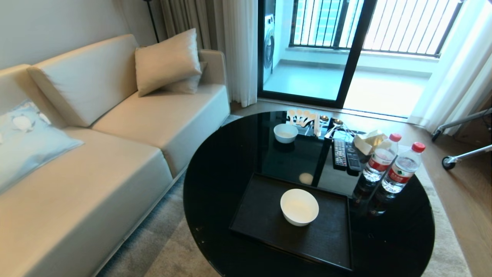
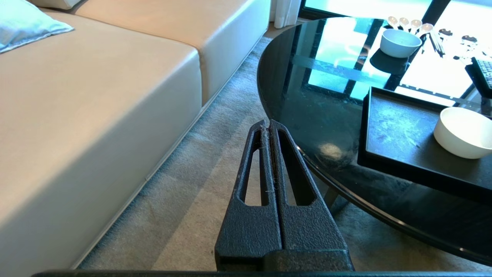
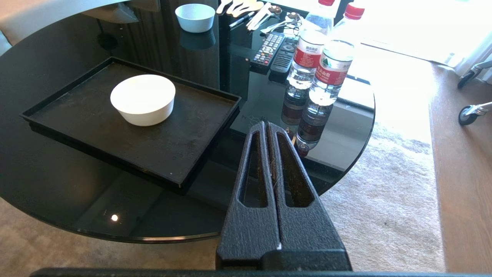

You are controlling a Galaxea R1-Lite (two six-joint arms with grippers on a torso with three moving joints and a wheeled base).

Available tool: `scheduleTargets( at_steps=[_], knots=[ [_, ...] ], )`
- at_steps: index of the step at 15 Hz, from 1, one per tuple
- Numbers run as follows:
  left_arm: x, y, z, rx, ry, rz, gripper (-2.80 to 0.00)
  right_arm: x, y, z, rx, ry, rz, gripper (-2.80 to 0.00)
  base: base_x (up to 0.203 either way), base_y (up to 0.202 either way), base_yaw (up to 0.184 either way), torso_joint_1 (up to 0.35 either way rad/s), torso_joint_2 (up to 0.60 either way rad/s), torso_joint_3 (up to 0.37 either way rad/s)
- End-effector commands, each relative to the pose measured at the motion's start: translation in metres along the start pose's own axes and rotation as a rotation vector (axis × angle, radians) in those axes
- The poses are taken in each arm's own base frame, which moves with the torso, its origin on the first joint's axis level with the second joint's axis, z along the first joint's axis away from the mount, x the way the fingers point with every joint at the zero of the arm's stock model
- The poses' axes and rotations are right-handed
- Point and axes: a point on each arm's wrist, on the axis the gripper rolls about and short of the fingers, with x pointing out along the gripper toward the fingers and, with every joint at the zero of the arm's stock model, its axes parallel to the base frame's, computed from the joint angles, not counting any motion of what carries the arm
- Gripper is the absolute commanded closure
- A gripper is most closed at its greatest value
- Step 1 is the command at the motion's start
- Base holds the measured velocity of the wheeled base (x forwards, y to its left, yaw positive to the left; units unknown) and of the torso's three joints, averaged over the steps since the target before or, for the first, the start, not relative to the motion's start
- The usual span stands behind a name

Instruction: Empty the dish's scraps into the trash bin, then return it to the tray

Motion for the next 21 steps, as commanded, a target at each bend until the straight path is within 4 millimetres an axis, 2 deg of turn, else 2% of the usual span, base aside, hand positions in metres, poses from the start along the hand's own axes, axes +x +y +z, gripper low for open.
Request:
scheduleTargets(
  at_steps=[1, 21],
  knots=[
    [0.0, 0.0, 0.0, -0.002, -0.001, 0.001, 0.0, -0.0002, 0.0, -0.0005, -0.004, -0.003, 0.0, 0.0, 0.0, 0.0, 0.0, 0.0, 0.0, 0.0],
    [0.0, 0.0, 0.0, -0.001, -0.001, 0.001, 0.0, -0.0002, -0.0002, -0.0007, -0.002, 0.0, -0.012, 0.0, 0.0, 0.0, 0.0, 0.0, 0.0, 0.0]
  ],
)
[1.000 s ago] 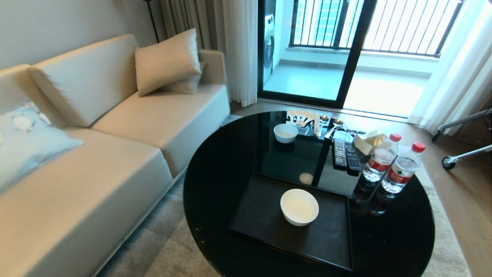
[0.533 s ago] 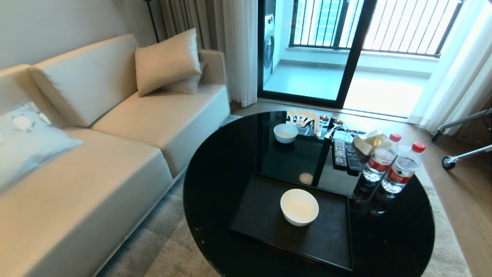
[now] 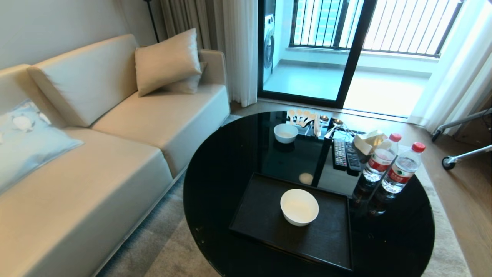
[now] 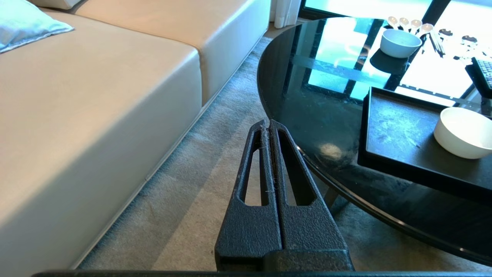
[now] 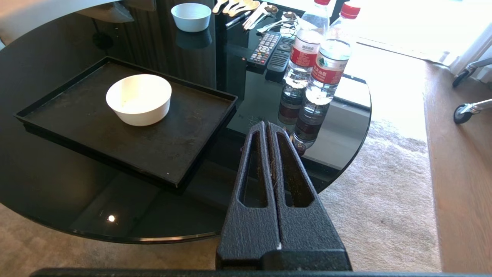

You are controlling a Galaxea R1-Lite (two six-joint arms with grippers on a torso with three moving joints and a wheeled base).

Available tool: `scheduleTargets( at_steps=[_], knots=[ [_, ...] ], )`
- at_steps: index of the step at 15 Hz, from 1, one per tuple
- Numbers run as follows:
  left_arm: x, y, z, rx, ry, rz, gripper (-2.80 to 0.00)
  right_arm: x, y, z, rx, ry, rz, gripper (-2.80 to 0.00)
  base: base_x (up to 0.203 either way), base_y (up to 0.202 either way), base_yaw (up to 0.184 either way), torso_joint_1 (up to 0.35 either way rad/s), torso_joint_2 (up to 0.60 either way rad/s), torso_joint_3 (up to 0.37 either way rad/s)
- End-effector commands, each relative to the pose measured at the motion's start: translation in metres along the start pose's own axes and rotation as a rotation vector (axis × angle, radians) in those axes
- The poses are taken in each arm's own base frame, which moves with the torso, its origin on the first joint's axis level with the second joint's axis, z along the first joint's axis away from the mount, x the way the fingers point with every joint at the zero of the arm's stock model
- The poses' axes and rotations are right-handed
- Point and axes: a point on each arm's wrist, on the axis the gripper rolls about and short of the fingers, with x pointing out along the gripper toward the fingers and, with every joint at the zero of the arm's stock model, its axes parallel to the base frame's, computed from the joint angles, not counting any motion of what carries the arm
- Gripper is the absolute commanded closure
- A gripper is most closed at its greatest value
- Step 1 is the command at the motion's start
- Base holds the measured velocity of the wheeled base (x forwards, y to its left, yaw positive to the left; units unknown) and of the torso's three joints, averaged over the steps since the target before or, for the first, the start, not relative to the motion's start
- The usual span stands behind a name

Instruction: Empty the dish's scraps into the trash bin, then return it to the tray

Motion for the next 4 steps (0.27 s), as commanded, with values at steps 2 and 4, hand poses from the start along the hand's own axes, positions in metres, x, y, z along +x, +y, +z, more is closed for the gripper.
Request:
scheduleTargets(
  at_steps=[2, 4],
  knots=[
    [0.0, 0.0, 0.0001, -0.001, -0.001, 0.001, 0.0, 0.0001, 0.0, 0.0001, 0.005, 0.001, 0.001, 0.0, 0.0, 0.0, 0.0, 0.0, 0.0, 0.0],
    [0.0, 0.0, 0.0001, -0.001, -0.001, 0.001, 0.0, 0.0001, 0.0, 0.0, 0.012, 0.001, 0.001, 0.0, 0.0, 0.0, 0.0, 0.0, 0.0, 0.0]
  ],
)
